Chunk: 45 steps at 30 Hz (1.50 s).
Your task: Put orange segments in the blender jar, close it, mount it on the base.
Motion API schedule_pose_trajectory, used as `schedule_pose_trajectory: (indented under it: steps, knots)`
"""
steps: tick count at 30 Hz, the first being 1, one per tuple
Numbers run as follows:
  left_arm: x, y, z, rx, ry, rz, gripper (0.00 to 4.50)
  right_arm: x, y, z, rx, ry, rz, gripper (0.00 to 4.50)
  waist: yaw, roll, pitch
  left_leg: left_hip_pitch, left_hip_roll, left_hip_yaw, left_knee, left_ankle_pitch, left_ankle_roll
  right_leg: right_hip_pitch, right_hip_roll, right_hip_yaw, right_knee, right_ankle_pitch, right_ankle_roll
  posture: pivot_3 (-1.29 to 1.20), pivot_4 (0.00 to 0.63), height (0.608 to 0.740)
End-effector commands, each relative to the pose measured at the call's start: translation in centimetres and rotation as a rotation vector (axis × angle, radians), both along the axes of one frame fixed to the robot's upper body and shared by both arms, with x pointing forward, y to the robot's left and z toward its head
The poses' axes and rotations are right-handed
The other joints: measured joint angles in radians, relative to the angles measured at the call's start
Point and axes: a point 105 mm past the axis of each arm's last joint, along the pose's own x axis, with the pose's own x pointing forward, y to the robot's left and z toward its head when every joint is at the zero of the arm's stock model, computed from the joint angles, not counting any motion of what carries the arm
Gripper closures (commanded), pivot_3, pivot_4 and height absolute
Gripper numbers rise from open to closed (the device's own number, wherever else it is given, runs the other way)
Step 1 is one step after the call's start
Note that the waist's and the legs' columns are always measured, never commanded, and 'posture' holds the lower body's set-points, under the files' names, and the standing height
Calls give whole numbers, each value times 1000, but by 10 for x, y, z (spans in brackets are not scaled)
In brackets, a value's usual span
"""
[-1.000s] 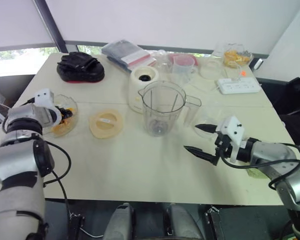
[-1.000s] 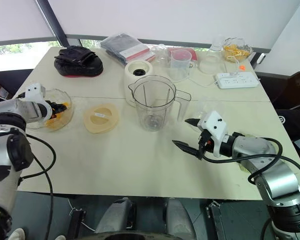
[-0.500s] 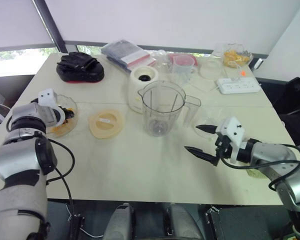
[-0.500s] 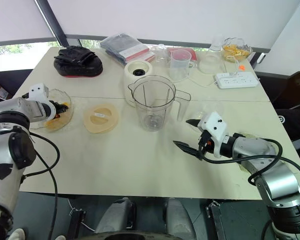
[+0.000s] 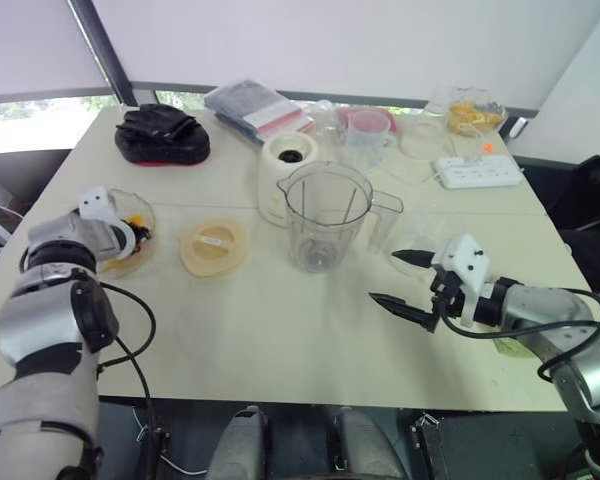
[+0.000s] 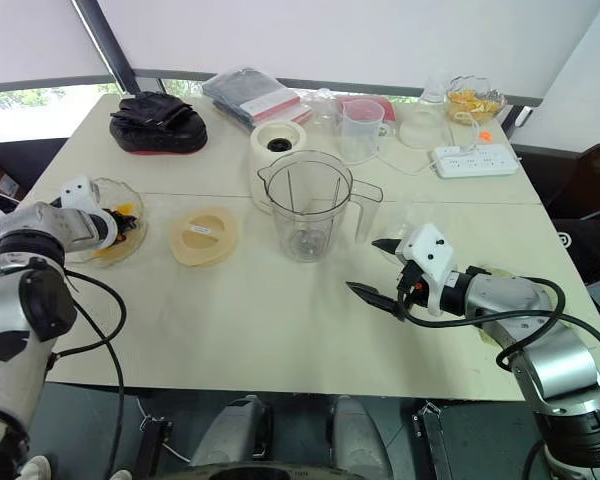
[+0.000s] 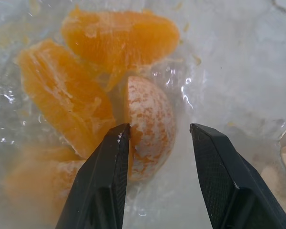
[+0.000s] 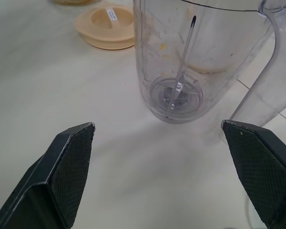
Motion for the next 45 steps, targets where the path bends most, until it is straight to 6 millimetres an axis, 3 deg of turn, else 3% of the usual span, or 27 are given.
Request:
schedule_pose_trajectory:
  steps: [1, 23, 28, 37, 45]
  knots:
    - [-3, 2, -6, -19, 6, 28, 2439, -2, -1, 12, -8, -56, 2, 0, 0, 0, 0, 0, 0, 0, 0, 0, 0, 0, 0, 0, 0, 0, 0, 0, 150, 740]
    - [-7, 9, -15, -93, 1, 166, 2439, 2, -4, 14, -36, -64, 2, 0, 0, 0, 0, 0, 0, 0, 0, 0, 0, 0, 0, 0, 0, 0, 0, 0, 150, 740]
    - [-9, 12, -16, -88, 3, 176, 4149, 3, -3, 14, -38, -66, 6, 0, 1, 0, 0, 0, 0, 0, 0, 0, 0, 0, 0, 0, 0, 0, 0, 0, 150, 740]
    - [-8, 12, -14, -87, -7, 153, 4149, 3, -3, 14, -38, -67, 8, 0, 0, 0, 0, 0, 0, 0, 0, 0, 0, 0, 0, 0, 0, 0, 0, 0, 150, 740]
    - [0, 6, 1, -172, -106, 100, 4149, 5, -2, 13, -38, -66, 13, 0, 1, 0, 0, 0, 0, 0, 0, 0, 0, 0, 0, 0, 0, 0, 0, 0, 150, 740]
